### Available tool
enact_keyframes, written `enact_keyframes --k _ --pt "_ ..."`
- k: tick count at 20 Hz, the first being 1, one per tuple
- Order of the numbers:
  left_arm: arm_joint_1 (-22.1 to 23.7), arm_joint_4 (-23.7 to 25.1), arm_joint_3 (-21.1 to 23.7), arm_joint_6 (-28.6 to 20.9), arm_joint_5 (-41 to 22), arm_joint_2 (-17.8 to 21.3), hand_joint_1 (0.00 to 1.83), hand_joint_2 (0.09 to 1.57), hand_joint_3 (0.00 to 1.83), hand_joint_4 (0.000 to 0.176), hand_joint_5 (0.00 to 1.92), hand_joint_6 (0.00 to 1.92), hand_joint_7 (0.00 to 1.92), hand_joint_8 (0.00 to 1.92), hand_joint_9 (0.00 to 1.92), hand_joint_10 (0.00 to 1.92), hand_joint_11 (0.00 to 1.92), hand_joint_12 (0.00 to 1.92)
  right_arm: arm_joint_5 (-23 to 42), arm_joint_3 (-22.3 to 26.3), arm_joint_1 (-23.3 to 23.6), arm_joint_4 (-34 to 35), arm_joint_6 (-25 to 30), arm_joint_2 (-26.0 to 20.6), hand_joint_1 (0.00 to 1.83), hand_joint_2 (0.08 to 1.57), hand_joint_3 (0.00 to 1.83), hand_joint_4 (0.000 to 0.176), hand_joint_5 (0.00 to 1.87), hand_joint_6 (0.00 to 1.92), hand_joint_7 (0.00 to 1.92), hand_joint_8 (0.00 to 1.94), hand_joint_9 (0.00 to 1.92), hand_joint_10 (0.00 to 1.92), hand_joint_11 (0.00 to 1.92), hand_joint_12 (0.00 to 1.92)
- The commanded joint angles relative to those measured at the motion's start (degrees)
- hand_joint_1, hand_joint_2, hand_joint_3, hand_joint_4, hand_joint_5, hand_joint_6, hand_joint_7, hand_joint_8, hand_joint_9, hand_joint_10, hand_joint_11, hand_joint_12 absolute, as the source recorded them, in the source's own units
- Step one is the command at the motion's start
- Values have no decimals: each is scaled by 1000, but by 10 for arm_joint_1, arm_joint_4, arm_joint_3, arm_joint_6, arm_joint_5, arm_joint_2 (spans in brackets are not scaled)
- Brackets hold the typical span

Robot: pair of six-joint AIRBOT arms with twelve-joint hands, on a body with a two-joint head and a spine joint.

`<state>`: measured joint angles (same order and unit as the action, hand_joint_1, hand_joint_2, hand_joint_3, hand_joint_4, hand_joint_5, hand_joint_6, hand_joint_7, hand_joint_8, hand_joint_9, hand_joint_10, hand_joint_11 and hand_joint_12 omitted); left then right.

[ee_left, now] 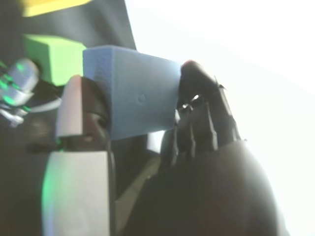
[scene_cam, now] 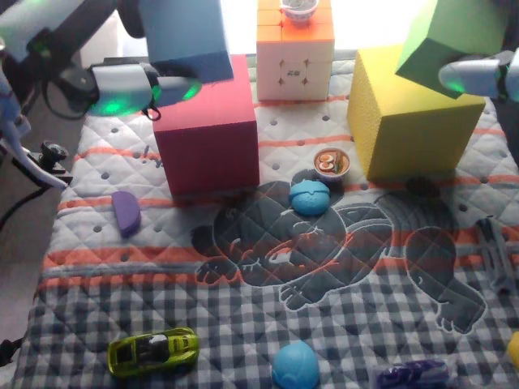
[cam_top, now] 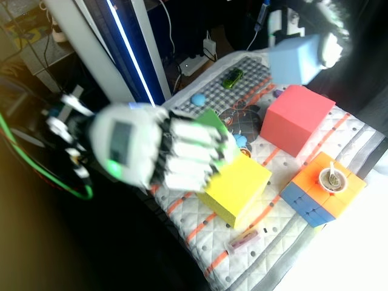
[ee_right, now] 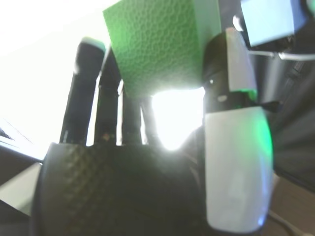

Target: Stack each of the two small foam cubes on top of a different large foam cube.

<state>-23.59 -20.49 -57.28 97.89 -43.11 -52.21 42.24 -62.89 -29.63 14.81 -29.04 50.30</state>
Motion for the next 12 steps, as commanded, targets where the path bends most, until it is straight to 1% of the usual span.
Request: enact_keyframes --k 1,2,3,4,5,6,7,8,9,10,11,12 --pt "13 2 -8 -3 -46 -4 1390 1125 0 0 214 1206 155 1371 266 1645 293 1875 46 -9 12 2 3 3 1059 1372 4 0 462 1769 601 1596 434 1723 449 1921" --pt "14 -7 -16 -2 -38 -9 1390 1124 0 0 198 1053 151 1060 222 1462 181 1848 34 -19 16 5 3 12 1065 1368 0 0 467 1766 612 1571 425 1692 407 1921" --pt "14 -16 -25 -2 -30 -17 1448 1137 2 0 141 1245 140 1229 282 1633 295 1906 22 -28 20 8 3 21 1077 1358 0 0 474 1743 639 1547 430 1685 417 1921" --pt "12 -24 -33 -2 -22 -25 1415 1149 5 0 111 1240 104 1219 223 1643 247 1918 17 -32 22 11 3 28 1080 1353 0 0 479 1727 646 1541 420 1670 392 1921" --pt "7 -32 -40 -2 -15 -33 1254 1157 5 0 172 989 139 951 139 1414 91 1898 11 -37 22 13 3 33 1250 1285 0 0 289 1576 669 1507 424 1669 417 1921" --pt "3 -40 -46 -2 -9 -41 1217 1157 2 0 151 569 167 745 167 1340 175 1916 5 -41 22 14 3 38 1283 1269 0 0 233 1533 675 1499 442 1659 441 1921" --pt "-2 -48 -53 -2 -3 -48 1212 1165 2 0 156 280 225 582 220 1280 272 1920 -2 -44 22 15 3 39 1286 1269 0 0 209 1528 668 1509 437 1656 435 1921" --pt "-7 -53 -59 -2 3 -55 1230 1169 1 0 186 121 278 739 308 1441 409 1921 -9 -47 22 15 3 41 1282 1277 0 0 178 1537 649 1534 398 1661 376 1921" --pt "-12 -58 -62 -2 7 -59 1153 1158 0 0 245 69 266 685 224 1346 256 1921 -12 -47 22 15 3 41 1199 1206 0 0 85 1497 318 1421 255 1577 190 1921" --pt "-15 -61 -63 -2 8 -60 990 1157 0 0 204 24 236 360 131 1024 50 1835 -13 -46 22 15 3 41 1138 1174 0 0 16 1263 142 1191 125 1410 48 1915" --pt "-17 -61 -63 -2 8 -60 911 1157 0 0 193 9 138 145 45 700 9 1661 -13 -45 22 15 3 41 1041 1168 0 0 2 1008 77 978 40 1269 9 1868" --pt "-17 -61 -62 -2 8 -60 877 1150 0 0 127 3 27 28 8 271 1 1263 -13 -44 22 15 3 40 890 1159 0 0 0 439 15 541 7 882 1 1734"
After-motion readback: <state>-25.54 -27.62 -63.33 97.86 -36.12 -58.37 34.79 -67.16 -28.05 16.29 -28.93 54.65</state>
